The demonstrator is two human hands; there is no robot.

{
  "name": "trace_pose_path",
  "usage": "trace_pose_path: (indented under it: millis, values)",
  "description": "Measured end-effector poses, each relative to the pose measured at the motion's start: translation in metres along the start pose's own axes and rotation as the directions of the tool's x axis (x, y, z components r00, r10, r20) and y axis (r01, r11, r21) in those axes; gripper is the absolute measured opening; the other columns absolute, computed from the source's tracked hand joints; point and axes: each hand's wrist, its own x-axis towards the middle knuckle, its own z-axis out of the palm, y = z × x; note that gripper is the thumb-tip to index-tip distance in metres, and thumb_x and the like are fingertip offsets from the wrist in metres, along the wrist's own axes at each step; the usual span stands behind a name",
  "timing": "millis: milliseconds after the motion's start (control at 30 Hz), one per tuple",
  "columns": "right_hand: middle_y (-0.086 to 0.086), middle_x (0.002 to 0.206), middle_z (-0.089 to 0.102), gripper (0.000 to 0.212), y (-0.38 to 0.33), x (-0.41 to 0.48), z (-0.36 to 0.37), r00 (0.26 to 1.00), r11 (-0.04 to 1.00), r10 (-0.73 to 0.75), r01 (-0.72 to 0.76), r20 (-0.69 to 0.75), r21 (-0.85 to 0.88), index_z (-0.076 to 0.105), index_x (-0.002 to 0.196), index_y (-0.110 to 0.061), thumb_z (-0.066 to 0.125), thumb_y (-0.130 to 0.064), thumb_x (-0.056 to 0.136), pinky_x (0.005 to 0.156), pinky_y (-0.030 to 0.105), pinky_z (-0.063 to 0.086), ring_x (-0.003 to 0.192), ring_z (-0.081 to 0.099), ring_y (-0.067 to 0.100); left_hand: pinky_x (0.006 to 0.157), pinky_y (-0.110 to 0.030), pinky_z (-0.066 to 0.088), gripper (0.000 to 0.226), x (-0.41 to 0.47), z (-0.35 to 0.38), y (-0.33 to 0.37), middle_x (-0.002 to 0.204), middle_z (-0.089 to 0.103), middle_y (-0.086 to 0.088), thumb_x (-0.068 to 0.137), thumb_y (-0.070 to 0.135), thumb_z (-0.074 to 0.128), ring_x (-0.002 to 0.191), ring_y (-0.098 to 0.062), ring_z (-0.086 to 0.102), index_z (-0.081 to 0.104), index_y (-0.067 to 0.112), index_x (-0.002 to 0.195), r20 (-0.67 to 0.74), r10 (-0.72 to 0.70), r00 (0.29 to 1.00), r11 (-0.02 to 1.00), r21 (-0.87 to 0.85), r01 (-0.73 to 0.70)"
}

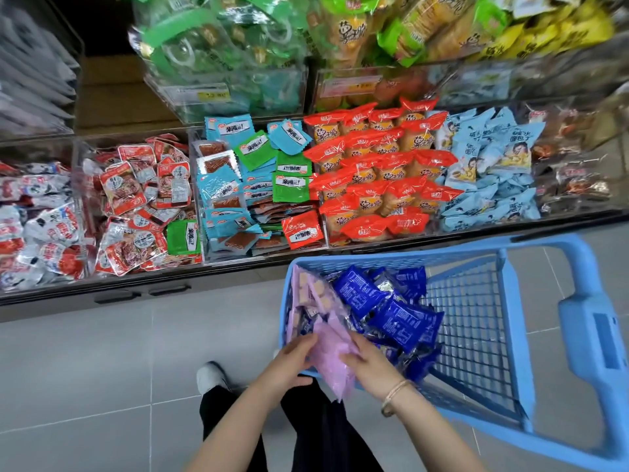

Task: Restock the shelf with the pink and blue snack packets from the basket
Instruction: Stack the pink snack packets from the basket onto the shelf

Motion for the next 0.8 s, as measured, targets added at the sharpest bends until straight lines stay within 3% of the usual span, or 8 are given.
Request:
trace_pose_path:
  millis: [133, 233, 300, 400, 533, 633, 700, 800]
  values:
    - [-0.023, 0.123, 0.048, 0.051, -0.027, -0.008, 0.016, 0.970, 0.976, -0.214, 0.216, 0.116, -0.005, 0.036, 0.133, -0.036, 0.058, -0.018, 0.090, 0.084, -0.001, 0.036, 0.106, 0.048, -0.015, 0.068, -0.033, 0.057, 0.043, 0.001, -0.009, 0.005, 0.095, 0.071, -0.004, 0.093, 0.051, 0.044, 0.078, -0.018, 0.069, 0.063, 0.019, 0.113, 0.009, 0.005, 1.000, 0.954, -0.301, -0.002]
    - [-0.021, 0.123, 0.042, 0.051, -0.036, -0.003, 0.025, 0.942, 0.973, -0.224, 0.231, 0.248, 0.001, 0.037, 0.140, -0.029, 0.050, -0.015, 0.092, 0.079, -0.006, 0.033, 0.112, 0.042, -0.009, 0.075, -0.034, 0.055, 0.048, -0.002, -0.029, 0.006, 0.114, 0.069, -0.013, 0.088, 0.051, 0.048, 0.097, -0.028, 0.068, 0.061, 0.018, 0.120, 0.093, 0.091, 0.992, 0.929, -0.367, -0.050]
    - [-0.020, 0.123, 0.042, 0.046, -0.041, 0.004, 0.030, 0.936, 0.977, -0.210, 0.196, 0.282, 0.079, 0.041, 0.137, -0.026, 0.039, -0.009, 0.095, 0.077, -0.008, 0.033, 0.111, 0.042, -0.008, 0.079, -0.036, 0.052, 0.057, -0.007, -0.038, 0.006, 0.121, 0.063, -0.020, 0.082, 0.040, 0.068, 0.098, -0.031, 0.064, 0.053, 0.009, 0.128, 0.070, 0.092, 0.993, 0.926, -0.374, -0.059]
    - [-0.014, 0.121, 0.052, 0.039, -0.051, 0.013, 0.038, 0.940, 0.955, -0.176, 0.090, 0.293, 0.284, 0.050, 0.124, -0.025, 0.036, -0.003, 0.095, 0.081, 0.000, 0.041, 0.109, 0.051, -0.004, 0.071, -0.033, 0.049, 0.059, -0.012, -0.054, 0.001, 0.112, 0.062, -0.024, 0.078, 0.012, 0.072, 0.087, -0.029, 0.060, 0.048, -0.001, 0.130, -0.044, 0.095, 0.995, 0.921, -0.374, -0.105]
    - [0.012, 0.104, 0.067, 0.025, -0.042, 0.037, 0.040, 0.980, 0.719, -0.050, -0.100, 0.194, 0.687, 0.059, 0.109, -0.003, 0.044, 0.004, 0.091, 0.075, 0.023, 0.056, 0.089, 0.067, 0.022, 0.068, -0.033, 0.048, 0.036, -0.023, -0.074, -0.007, 0.114, 0.064, -0.027, 0.088, -0.001, 0.054, 0.088, -0.032, 0.061, 0.055, 0.000, 0.123, -0.116, 0.077, 0.990, 0.923, -0.367, -0.115]
    - [0.008, 0.084, 0.067, 0.015, -0.031, 0.068, 0.051, 0.966, 0.738, 0.236, -0.247, 0.102, 0.628, 0.062, 0.090, -0.007, 0.048, -0.001, 0.092, 0.061, 0.023, 0.054, 0.074, 0.065, 0.017, 0.072, -0.035, 0.049, 0.033, -0.032, -0.085, -0.012, 0.116, 0.064, -0.027, 0.088, -0.003, 0.052, 0.090, -0.033, 0.062, 0.057, 0.001, 0.121, -0.179, 0.066, 0.982, 0.903, -0.409, -0.135]
    - [0.007, 0.076, 0.058, 0.013, -0.022, 0.094, 0.064, 0.918, 0.776, 0.389, -0.369, 0.074, 0.512, 0.057, 0.083, -0.010, 0.050, -0.012, 0.093, 0.064, 0.027, 0.047, 0.066, 0.054, 0.016, 0.077, -0.037, 0.048, 0.034, -0.037, -0.093, -0.018, 0.119, 0.062, -0.027, 0.089, -0.004, 0.052, 0.099, -0.035, 0.060, 0.057, 0.001, 0.122, -0.189, 0.054, 0.981, 0.878, -0.458, -0.137]
    - [0.006, 0.076, 0.053, 0.020, -0.014, 0.122, 0.084, 0.906, 0.859, 0.424, -0.404, 0.005, 0.314, 0.059, 0.089, -0.010, 0.054, -0.030, 0.091, 0.066, 0.029, 0.045, 0.066, 0.049, 0.018, 0.087, -0.041, 0.048, 0.034, -0.041, -0.106, -0.030, 0.119, 0.064, -0.024, 0.088, -0.002, 0.052, 0.107, -0.038, 0.059, 0.058, 0.002, 0.122, -0.220, 0.043, 0.974, 0.850, -0.504, -0.152]
